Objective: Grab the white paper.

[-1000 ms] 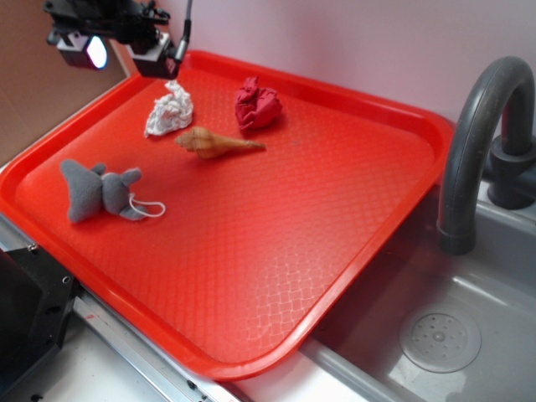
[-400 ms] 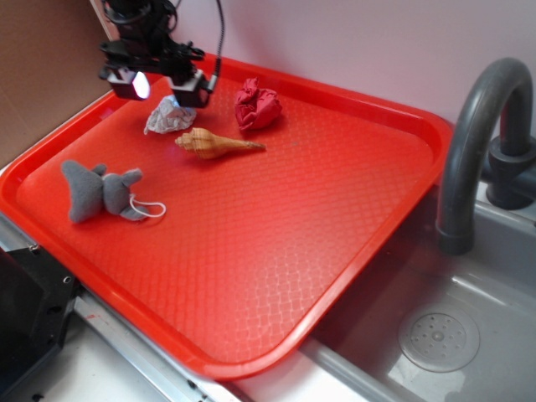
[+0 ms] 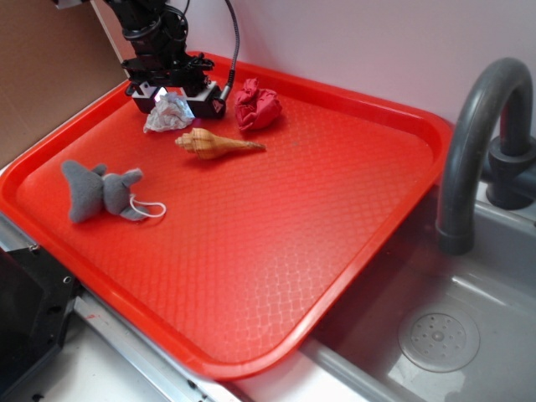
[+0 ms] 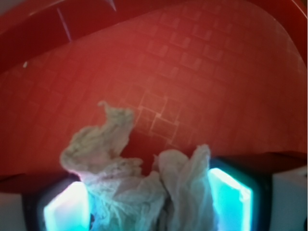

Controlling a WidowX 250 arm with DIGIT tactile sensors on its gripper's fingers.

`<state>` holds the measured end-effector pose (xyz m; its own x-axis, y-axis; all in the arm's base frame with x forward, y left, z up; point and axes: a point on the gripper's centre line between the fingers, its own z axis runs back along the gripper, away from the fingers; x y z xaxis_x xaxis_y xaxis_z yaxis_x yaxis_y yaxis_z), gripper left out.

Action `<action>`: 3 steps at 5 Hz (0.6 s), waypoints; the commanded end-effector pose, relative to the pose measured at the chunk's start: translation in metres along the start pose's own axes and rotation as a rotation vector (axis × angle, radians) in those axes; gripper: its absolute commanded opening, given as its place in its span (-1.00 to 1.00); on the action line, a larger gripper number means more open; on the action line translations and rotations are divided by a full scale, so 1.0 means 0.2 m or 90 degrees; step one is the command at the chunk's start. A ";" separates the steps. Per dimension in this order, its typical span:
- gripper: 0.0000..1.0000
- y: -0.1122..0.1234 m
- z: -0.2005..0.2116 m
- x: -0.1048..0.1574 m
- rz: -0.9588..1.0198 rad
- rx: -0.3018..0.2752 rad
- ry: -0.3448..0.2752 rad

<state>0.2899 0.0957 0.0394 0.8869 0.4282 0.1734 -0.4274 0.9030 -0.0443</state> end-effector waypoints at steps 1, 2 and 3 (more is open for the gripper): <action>-1.00 -0.01 0.07 0.00 0.017 0.026 -0.013; -1.00 -0.03 0.21 0.01 0.036 0.073 -0.029; -1.00 -0.10 0.46 0.02 0.042 0.106 -0.035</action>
<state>0.2805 0.0723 0.1143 0.8623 0.4782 0.1667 -0.4995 0.8574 0.1242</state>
